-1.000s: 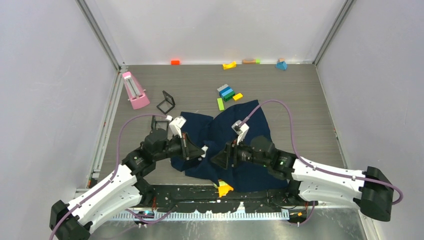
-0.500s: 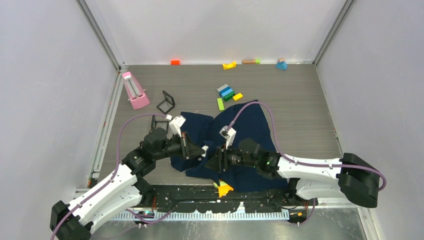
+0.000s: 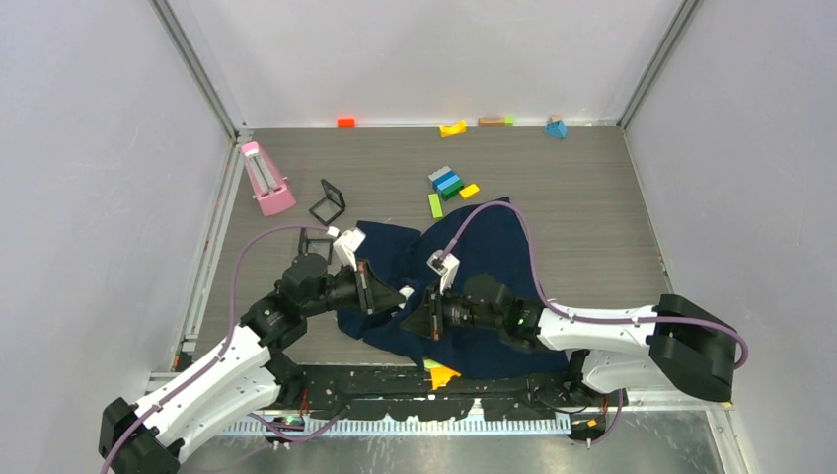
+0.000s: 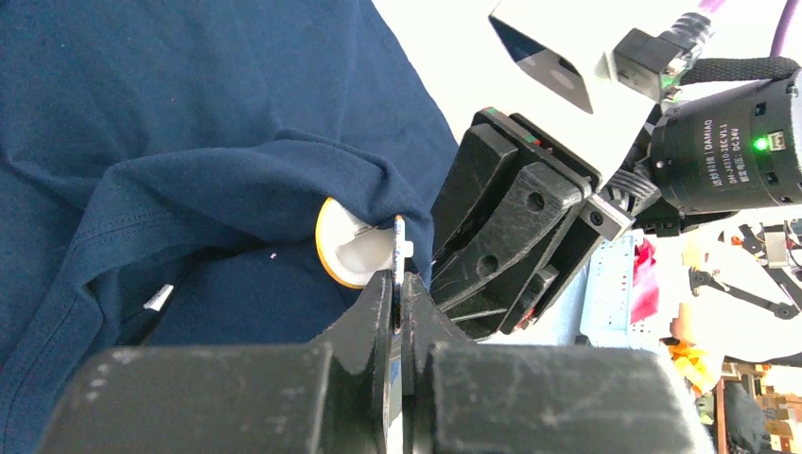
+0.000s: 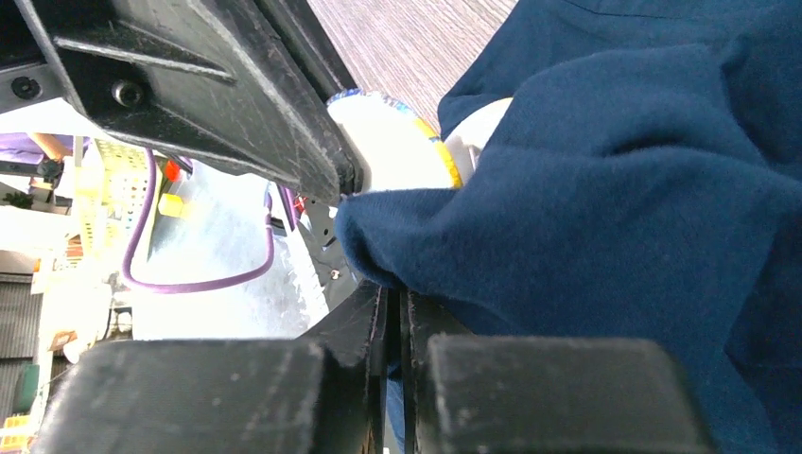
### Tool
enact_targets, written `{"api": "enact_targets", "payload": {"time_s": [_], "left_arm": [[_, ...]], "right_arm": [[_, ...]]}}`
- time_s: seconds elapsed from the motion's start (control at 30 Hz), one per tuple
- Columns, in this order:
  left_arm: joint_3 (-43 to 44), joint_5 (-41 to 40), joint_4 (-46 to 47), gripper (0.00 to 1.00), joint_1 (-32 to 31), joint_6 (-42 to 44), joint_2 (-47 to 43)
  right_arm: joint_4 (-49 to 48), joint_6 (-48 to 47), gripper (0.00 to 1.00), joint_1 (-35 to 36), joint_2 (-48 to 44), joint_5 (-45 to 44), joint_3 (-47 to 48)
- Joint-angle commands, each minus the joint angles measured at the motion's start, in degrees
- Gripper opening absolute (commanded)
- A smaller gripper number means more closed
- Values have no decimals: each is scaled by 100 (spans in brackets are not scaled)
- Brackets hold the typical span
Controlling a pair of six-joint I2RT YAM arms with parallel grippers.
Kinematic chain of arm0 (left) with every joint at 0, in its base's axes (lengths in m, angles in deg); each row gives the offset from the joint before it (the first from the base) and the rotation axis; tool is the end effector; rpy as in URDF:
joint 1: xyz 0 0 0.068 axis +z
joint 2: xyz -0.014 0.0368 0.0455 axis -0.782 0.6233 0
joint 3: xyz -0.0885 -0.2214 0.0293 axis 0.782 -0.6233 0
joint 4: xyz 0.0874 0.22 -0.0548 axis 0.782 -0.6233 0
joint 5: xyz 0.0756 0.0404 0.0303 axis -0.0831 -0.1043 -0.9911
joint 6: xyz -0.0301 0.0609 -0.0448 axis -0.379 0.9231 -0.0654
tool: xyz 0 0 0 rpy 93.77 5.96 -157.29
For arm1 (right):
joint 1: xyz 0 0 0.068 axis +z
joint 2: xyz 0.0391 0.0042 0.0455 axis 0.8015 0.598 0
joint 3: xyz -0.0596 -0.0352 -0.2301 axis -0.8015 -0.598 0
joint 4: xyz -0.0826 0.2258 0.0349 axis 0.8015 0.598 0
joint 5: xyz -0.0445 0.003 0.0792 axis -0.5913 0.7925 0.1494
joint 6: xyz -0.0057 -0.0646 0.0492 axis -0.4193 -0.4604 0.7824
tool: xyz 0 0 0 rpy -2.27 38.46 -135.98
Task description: Pin the brooch onto the clothing
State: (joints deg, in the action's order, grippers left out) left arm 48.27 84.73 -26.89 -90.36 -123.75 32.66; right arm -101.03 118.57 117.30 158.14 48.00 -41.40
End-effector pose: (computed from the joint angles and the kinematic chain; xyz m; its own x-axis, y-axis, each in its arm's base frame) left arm 0.1433 -0.1528 0.2246 -0.8070 -0.1985 -0.5562 0.4194 0.4704 -0.7764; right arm 0.1130 0.2607 0.1777 -0.7107 -0.0271 -0.7030 -0.6572 0.3821 0.6497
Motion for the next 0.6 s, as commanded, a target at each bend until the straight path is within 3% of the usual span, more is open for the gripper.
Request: {"api": "enact_targets", "payload": {"time_s": [0.0,0.4,0.47,0.57], "left_arm": [[19,155,546,0,24,-87,-113],[13,273,538,0,90,-47,-107],[65,369,397,0,182,32,-102],[257,833,180,0,410,241,39]], "right_arm": [[-526,110,1,48,193,159,244],[-612,174,1,57,254,251,279],[-450,119,6,61,86,166,268],[55,-64,23,57,-469,-5,221]]}}
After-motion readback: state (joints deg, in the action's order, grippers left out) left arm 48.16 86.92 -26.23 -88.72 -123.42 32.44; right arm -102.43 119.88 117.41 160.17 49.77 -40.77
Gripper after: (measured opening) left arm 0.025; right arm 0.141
